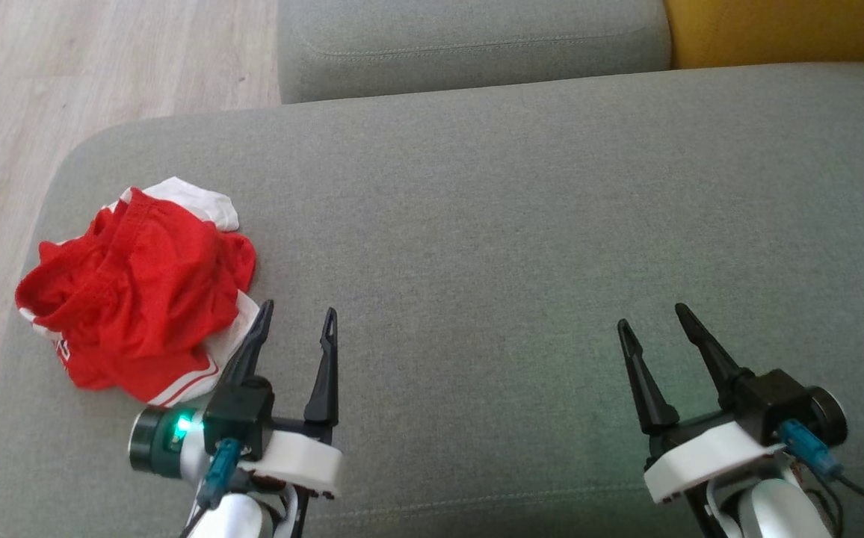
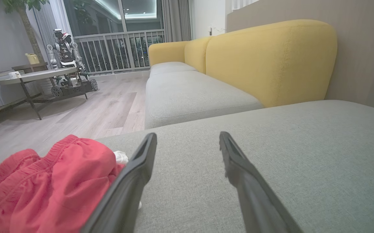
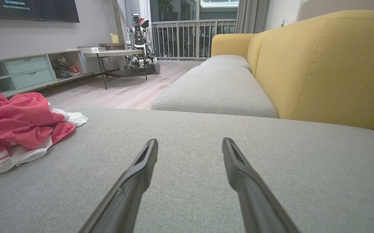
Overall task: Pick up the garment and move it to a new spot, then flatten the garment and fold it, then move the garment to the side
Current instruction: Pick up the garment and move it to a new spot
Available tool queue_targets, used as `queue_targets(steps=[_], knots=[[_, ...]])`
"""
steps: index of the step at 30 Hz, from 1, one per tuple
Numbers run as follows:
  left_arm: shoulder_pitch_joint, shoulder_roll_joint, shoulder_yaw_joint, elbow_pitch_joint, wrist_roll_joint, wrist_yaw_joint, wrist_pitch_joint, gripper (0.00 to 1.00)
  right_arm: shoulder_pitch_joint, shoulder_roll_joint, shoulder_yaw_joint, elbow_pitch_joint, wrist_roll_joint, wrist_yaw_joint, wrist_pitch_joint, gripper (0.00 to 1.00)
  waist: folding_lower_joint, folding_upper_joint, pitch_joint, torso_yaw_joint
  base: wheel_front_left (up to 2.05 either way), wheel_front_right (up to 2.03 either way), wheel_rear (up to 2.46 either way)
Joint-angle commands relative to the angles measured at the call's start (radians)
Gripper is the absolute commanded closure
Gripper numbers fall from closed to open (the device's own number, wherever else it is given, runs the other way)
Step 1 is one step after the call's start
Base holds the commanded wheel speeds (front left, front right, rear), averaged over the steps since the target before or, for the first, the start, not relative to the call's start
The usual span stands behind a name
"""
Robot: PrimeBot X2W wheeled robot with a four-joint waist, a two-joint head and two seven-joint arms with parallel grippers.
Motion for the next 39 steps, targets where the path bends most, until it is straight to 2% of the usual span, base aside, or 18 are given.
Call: queue_targets(steps=[1, 6, 12, 19, 24, 30, 36, 39], knots=[[-0.024, -0.005, 0.044, -0.025, 0.007, -0.005, -0.012, 0.00, -0.052, -0.011, 0.018, -0.035, 0.008, 0.000, -0.010, 0.00, 0.0000, 0.0000, 0.000, 0.001, 0.00, 0.00, 0.00], [-0.025, -0.018, 0.062, -0.019, 0.005, -0.015, -0.012, 0.00, -0.050, -0.011, 0.006, -0.040, 0.008, 0.000, -0.010, 0.00, 0.0000, 0.0000, 0.002, 0.016, 0.00, 0.00, 0.00], [-0.024, -0.034, 0.094, -0.029, -0.008, -0.018, -0.012, 0.00, -0.042, -0.011, 0.012, -0.066, 0.004, 0.000, -0.010, 0.00, 0.0000, 0.0000, 0.005, 0.067, 0.00, 0.00, 0.00], [-0.013, -0.048, 0.126, -0.044, -0.028, -0.027, -0.012, 0.00, -0.027, -0.011, 0.027, -0.092, 0.016, 0.000, -0.010, 0.00, 0.0000, 0.0000, 0.008, 0.163, 0.00, 0.00, 0.00], [-0.010, -0.053, 0.137, -0.052, -0.031, -0.032, -0.012, 0.00, -0.022, -0.011, 0.022, -0.099, 0.011, 0.000, -0.010, 0.00, 0.0000, 0.0000, 0.026, 0.261, 0.00, 0.00, 0.00], [-0.006, -0.055, 0.155, -0.056, -0.035, -0.019, -0.012, 0.00, -0.025, -0.011, 0.024, -0.088, 0.009, 0.000, -0.010, 0.00, 0.0000, 0.0000, 0.042, 0.334, 0.00, 0.00, 0.00], [-0.029, -0.055, 0.170, -0.077, -0.062, -0.008, -0.012, 0.00, -0.044, -0.011, 0.020, -0.094, -0.012, 0.000, -0.010, 0.00, 0.0000, 0.0000, 0.090, 0.368, 0.00, 0.00, 0.00], [-0.077, -0.055, 0.180, -0.085, -0.057, -0.025, -0.012, 0.00, -0.063, -0.011, 0.017, -0.100, -0.027, 0.000, -0.010, 0.00, 0.0000, 0.0000, 0.132, 0.370, 0.00, 0.00, 0.00]])
